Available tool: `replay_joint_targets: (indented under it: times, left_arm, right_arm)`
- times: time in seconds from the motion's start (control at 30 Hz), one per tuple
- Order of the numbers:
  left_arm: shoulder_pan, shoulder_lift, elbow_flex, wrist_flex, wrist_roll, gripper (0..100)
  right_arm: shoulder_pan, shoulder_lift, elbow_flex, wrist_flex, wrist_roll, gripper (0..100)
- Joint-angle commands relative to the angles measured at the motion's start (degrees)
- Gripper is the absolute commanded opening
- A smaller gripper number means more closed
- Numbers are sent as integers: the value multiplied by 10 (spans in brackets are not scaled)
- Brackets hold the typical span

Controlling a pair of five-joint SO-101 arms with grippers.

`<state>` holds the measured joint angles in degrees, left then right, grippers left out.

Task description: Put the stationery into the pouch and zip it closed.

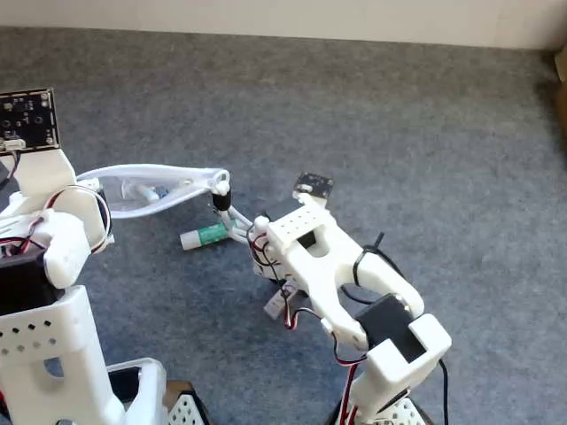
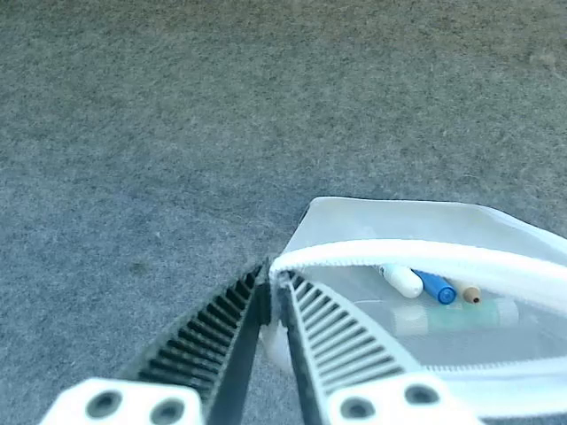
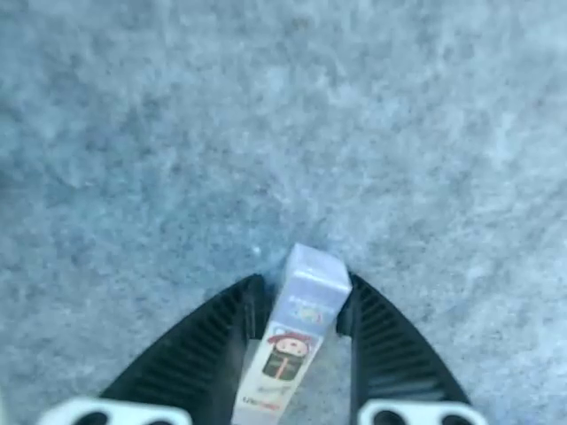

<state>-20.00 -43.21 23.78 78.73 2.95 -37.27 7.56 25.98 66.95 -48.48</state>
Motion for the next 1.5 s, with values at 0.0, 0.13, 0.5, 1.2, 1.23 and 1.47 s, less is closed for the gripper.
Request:
replay_joint_targets:
  times: [0.0, 0.13, 0.5, 1.2, 1.23, 1.47]
  left_arm:
    - [7, 2, 15, -3, 7, 6]
    - [7, 2, 15, -3, 7, 6]
    - [7, 2, 15, -3, 7, 6]
    - [7, 2, 15, -3, 7, 6]
    - [7, 2, 15, -3, 7, 6]
    - [7, 2, 15, -3, 7, 6]
  right_arm:
    - [6, -9, -29, -2, -1, 75]
    - [6, -10, -32, -2, 5, 5]
    - [7, -10, -109, 64, 103, 5]
    - [7, -158, -114, 96, 210, 5]
    - [7, -172, -103, 93, 209, 5]
    - [7, -222, -77, 90, 209, 5]
